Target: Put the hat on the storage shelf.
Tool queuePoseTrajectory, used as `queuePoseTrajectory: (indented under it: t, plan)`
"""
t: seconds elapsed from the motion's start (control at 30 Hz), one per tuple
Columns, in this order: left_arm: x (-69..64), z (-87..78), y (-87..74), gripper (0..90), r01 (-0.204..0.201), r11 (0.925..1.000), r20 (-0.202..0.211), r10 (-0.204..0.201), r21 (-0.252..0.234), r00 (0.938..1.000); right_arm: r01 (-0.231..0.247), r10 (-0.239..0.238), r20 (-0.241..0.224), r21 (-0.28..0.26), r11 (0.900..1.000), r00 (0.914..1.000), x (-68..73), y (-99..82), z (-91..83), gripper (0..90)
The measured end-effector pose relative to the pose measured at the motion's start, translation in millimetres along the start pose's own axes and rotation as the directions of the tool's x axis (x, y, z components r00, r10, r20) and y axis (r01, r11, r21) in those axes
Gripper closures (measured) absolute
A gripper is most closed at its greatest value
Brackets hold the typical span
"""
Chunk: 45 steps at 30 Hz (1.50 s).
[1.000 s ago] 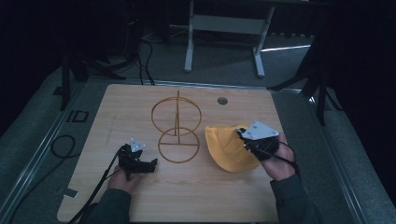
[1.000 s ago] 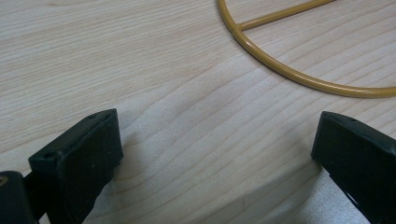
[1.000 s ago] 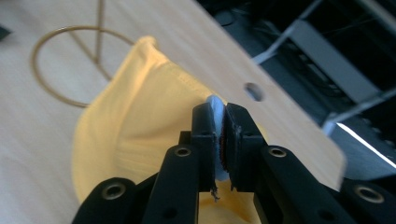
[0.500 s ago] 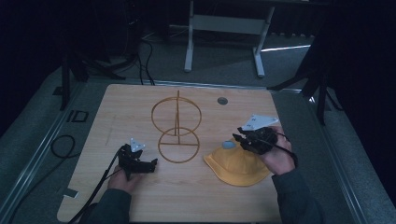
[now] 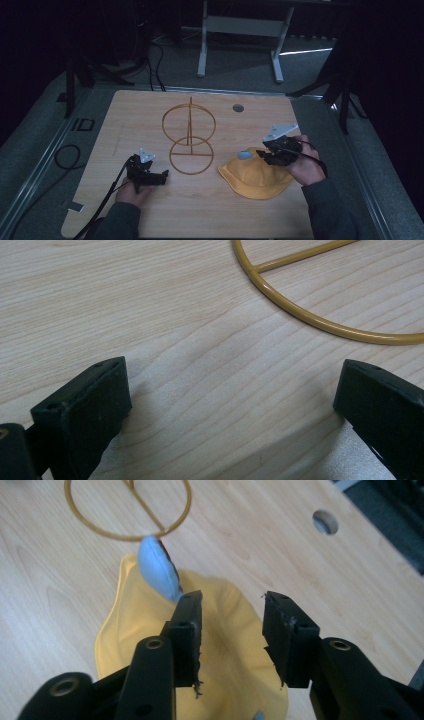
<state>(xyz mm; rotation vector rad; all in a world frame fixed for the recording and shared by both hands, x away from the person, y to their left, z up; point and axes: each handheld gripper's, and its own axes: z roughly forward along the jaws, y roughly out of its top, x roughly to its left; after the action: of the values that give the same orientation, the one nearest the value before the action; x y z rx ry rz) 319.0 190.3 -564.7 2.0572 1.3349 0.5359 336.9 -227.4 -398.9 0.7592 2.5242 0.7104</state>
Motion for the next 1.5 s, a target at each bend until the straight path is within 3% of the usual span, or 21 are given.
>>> queuePoseTrajectory:
  t: [0.47,0.6,0.83,1.17,1.23,1.3,1.37,1.5]
  plan:
    - [-0.3,0.2,0.0,1.9,0.004,1.0000,-0.001,-0.004,-0.004,1.0000,0.026,-0.018,-0.062,0.130,0.9911,0.9979,-7.5,-7.8,15.0,48.0]
    - [-0.4,0.4,-0.1,1.9,0.005,1.0000,-0.001,-0.005,-0.006,1.0000,0.027,-0.011,-0.093,0.180,0.9834,0.9956,-8.4,-8.4,20.0,42.1]
    - [-0.4,0.4,-0.1,1.9,0.005,1.0000,-0.002,-0.005,-0.006,1.0000,0.030,-0.001,-0.122,0.238,0.9708,0.9925,-10.4,-7.8,29.1,41.9]
    - [-0.3,0.4,-0.2,1.9,0.003,1.0000,-0.003,-0.003,-0.007,1.0000,0.083,-0.046,-0.135,0.288,0.9541,0.9898,-10.1,-2.6,39.6,42.8]
    - [-0.3,0.5,-0.2,1.8,0.003,1.0000,-0.003,-0.003,-0.007,1.0000,0.085,-0.043,-0.147,0.293,0.9523,0.9882,-11.8,-2.7,42.2,49.9]
    - [-0.3,0.5,-0.2,1.8,0.004,1.0000,-0.003,-0.004,-0.007,1.0000,0.095,-0.046,-0.159,0.311,0.9457,0.9861,-13.0,-2.9,43.9,62.8]
    - [-0.2,0.4,-0.1,1.8,0.002,1.0000,-0.003,-0.002,-0.006,1.0000,0.114,-0.064,-0.172,0.302,0.9464,0.9831,-13.4,-2.4,43.1,75.3]
    - [-0.3,0.5,-0.1,1.8,0.004,1.0000,-0.003,-0.004,-0.007,1.0000,0.139,-0.091,-0.171,0.291,0.9466,0.9811,-13.3,-0.7,39.7,81.2]
